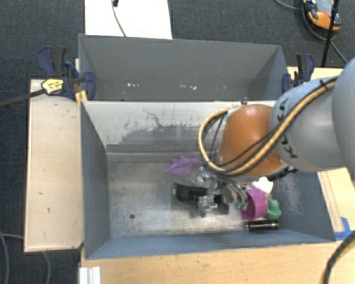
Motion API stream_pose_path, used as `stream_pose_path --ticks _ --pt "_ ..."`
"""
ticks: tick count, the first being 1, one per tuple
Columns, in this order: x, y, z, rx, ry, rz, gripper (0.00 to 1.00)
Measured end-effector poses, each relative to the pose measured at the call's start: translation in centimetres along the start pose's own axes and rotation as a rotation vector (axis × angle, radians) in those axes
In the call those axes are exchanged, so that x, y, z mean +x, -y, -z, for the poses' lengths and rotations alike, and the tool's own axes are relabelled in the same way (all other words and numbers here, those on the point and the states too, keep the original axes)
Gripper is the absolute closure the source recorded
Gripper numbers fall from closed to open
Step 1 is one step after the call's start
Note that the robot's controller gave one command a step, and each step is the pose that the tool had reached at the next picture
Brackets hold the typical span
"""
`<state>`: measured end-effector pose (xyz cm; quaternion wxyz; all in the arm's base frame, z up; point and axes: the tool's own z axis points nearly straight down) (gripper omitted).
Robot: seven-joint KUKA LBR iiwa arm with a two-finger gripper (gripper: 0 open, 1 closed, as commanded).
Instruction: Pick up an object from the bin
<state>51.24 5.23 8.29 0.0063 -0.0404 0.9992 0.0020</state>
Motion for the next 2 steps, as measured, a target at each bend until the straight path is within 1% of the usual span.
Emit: stream_pose_path --ticks 1,2 --pt "0.0 0.0 0.0 0.0 0.0 -0.001 1.0" --pt "-0.3 0.5 13.3 0.003 -0.015 -0.011 1.0"
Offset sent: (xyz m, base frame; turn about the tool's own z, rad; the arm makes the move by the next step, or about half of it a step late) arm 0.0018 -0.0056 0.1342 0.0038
